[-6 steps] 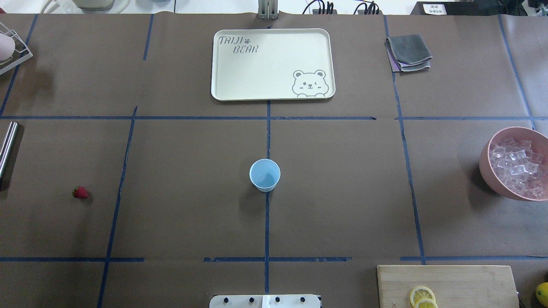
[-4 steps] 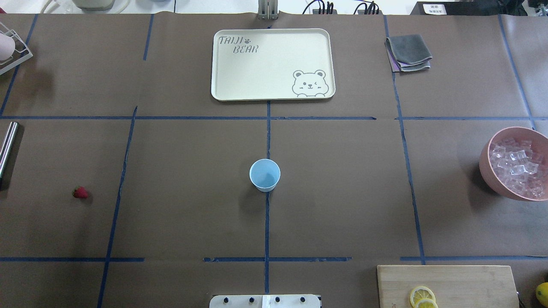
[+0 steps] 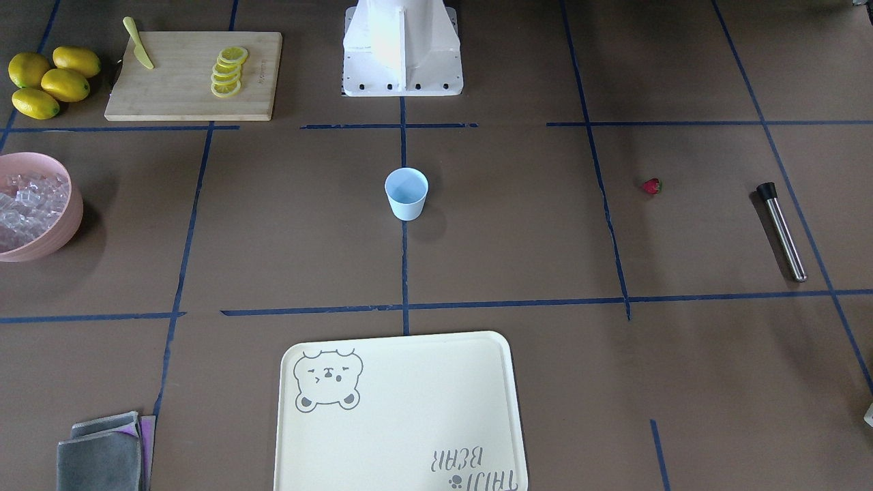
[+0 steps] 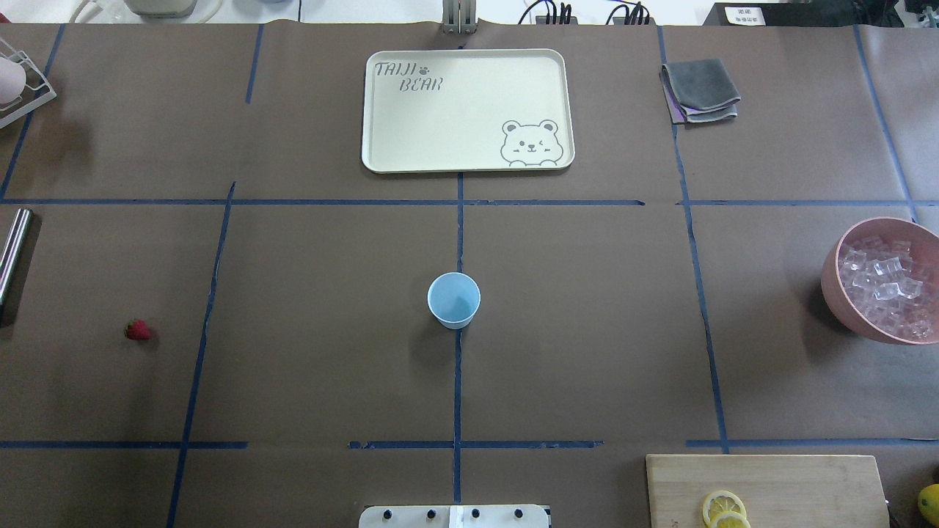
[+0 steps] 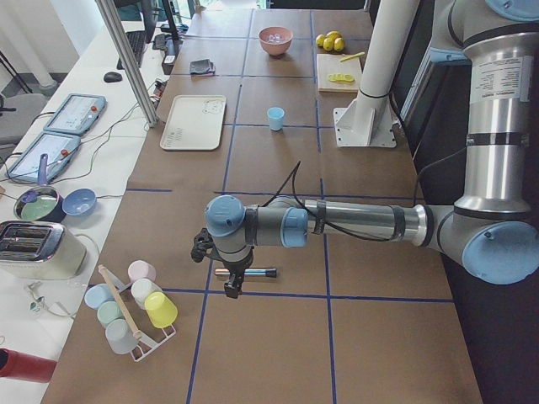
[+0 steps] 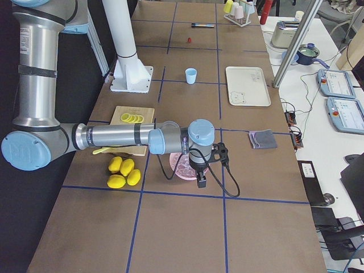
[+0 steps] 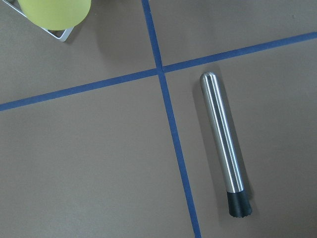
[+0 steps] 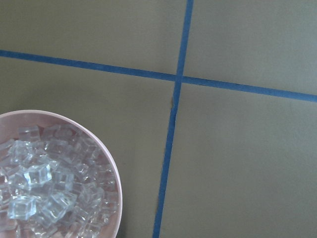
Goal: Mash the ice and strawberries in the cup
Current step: 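Lower the right gripper into the pink bowl of ice cubes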
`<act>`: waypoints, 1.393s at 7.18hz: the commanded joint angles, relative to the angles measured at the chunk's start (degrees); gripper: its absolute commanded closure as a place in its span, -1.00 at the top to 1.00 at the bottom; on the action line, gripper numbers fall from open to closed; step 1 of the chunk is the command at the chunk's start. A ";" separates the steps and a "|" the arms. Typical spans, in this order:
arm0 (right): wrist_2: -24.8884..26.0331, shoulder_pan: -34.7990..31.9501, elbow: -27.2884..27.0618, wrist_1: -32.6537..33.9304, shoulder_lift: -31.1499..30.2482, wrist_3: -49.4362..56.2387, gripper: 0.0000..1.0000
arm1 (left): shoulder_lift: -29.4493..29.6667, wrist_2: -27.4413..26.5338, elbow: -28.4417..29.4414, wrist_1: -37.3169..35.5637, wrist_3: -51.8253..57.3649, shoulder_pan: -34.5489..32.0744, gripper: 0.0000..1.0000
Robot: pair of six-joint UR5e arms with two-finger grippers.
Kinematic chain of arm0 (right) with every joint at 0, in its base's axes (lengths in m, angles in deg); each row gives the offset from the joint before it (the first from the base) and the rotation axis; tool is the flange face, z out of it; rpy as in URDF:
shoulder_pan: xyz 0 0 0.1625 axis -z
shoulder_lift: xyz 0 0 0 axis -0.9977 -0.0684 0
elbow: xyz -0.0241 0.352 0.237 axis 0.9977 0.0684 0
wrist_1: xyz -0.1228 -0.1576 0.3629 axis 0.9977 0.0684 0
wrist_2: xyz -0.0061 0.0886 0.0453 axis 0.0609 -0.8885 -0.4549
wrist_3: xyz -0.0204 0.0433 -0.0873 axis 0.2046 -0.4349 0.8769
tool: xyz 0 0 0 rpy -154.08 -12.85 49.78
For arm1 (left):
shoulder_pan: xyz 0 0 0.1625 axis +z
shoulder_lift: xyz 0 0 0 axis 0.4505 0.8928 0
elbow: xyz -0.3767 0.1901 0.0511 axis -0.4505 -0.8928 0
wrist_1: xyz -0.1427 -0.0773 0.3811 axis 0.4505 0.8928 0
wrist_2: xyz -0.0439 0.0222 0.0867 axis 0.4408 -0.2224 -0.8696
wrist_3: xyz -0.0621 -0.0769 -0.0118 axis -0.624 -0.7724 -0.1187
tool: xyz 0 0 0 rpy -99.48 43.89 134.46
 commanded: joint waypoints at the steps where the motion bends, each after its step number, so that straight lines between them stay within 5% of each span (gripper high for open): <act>1: 1.26 7.36 -0.02 -10.71 0.10 -14.70 1.00 | -0.16 0.00 0.00 0.00 0.00 0.08 1.00; 5: 7.42 18.02 0.78 -20.08 0.01 -30.68 0.96 | -0.33 0.09 -0.08 0.00 -0.18 0.26 1.00; 10: 9.61 21.03 1.31 -20.27 -0.61 -31.25 0.79 | -0.51 0.09 -0.08 0.00 -0.09 0.26 1.00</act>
